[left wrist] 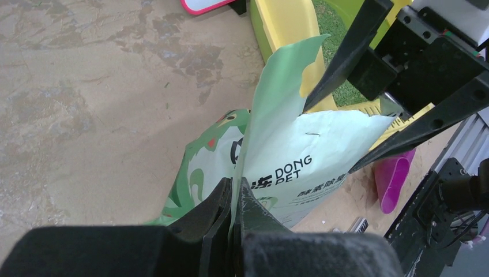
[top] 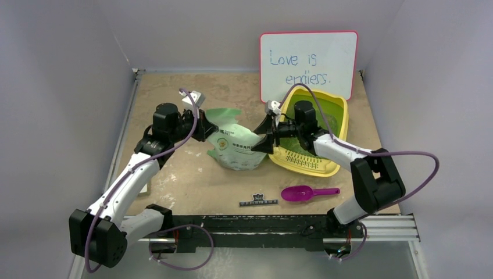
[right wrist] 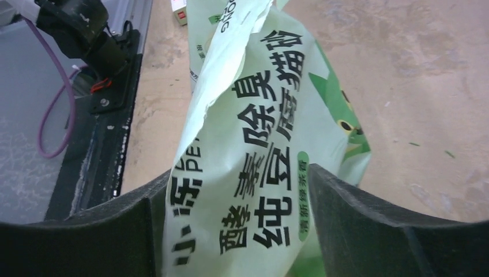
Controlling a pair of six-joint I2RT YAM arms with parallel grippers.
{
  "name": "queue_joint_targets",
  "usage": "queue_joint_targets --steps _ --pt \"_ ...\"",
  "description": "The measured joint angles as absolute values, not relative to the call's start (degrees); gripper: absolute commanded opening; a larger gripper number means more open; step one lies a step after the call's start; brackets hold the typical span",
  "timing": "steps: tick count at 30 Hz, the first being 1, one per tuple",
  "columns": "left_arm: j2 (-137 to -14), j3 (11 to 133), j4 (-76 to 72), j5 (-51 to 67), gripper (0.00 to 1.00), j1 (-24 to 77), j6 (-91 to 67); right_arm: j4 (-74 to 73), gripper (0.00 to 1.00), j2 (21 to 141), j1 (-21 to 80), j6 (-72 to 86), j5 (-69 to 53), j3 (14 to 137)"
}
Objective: Fill the litter box with clean litter
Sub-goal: Close the cat litter bag at the center of the board.
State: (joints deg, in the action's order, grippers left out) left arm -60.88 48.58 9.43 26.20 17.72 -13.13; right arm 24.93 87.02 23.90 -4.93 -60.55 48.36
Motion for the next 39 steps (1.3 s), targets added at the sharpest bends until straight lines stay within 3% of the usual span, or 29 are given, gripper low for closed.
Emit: queue_joint_targets --steps 3,6,13,14,16,18,22,39 --pt "-61.41 48.8 9.37 26.33 0.0 17.58 -13.45 25.82 0.24 89.01 24.77 -4.49 -61.06 48.99" --pt "-61.67 49.08 8.86 26.74 0.0 17.32 -13.89 27.05 0.0 90.28 24.8 -1.89 -60.97 49.3" --pt "-61.82 49.17 8.78 29.26 0.0 16.08 -14.39 28.12 0.0 91.66 24.12 8.25 -61.08 49.71" --pt "-61.89 49.17 8.69 29.71 0.03 15.77 -14.5 28.05 0.0 91.83 23.83 10.24 -61.19 49.82" --pt "-62.06 49.17 8.27 30.98 0.21 14.83 -15.49 27.9 0.0 92.25 23.2 14.22 -61.67 50.02" --pt "-62.15 49.15 7.38 31.79 0.32 12.93 -16.75 27.64 0.0 92.51 22.26 17.93 -62.35 50.06" --pt "-61.54 46.89 0.19 32.47 0.42 9.39 -21.45 26.7 0.0 92.53 19.77 24.84 -62.92 50.09" --pt "-63.96 36.64 -25.63 42.59 0.43 8.97 -33.52 16.75 0.0 95.0 18.7 30.48 -62.37 55.4"
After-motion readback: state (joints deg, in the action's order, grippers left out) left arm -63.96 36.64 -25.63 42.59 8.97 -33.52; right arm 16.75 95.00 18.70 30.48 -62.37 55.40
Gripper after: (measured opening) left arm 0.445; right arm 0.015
